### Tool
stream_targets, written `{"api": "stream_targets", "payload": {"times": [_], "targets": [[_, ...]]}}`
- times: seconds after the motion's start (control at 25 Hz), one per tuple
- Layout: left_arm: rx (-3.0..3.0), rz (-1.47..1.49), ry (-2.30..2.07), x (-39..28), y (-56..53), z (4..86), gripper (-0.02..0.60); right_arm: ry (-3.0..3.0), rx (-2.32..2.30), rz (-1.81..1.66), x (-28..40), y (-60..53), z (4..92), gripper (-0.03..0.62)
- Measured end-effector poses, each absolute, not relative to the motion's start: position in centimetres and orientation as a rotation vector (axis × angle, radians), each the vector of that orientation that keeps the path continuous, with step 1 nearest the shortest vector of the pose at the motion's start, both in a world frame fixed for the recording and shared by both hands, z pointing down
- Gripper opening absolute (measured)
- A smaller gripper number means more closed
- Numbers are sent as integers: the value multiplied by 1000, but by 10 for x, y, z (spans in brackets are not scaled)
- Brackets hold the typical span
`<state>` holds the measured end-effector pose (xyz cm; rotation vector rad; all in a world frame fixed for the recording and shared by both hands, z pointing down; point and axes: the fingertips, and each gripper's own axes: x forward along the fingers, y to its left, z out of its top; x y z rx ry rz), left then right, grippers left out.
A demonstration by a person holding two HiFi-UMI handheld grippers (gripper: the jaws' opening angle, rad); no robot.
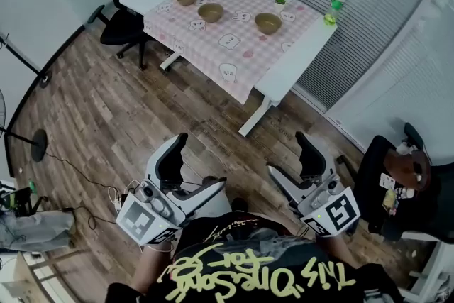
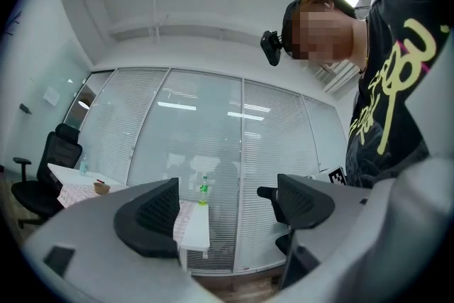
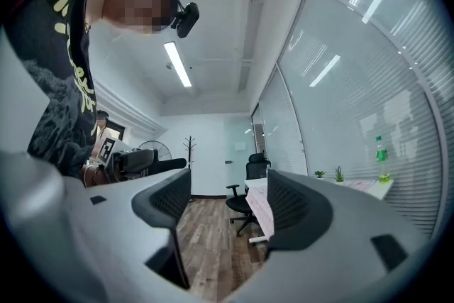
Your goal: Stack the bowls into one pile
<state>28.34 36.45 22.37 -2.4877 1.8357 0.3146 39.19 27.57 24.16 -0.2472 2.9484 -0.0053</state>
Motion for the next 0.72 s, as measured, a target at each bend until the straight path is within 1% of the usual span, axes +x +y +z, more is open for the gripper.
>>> {"api": "stream_targets", "payload": {"times": [0.44, 0.56, 0.72], "targets": [[-2487, 330, 1835, 257, 345, 226, 425, 2958, -241, -19, 369, 260, 242, 319], [-2490, 352, 1816, 244, 332, 225, 425, 2941, -257, -8, 359, 248, 239, 319], [-2475, 311, 1813, 219, 314, 225, 425, 2905, -283, 9, 341, 229, 234, 319]]}}
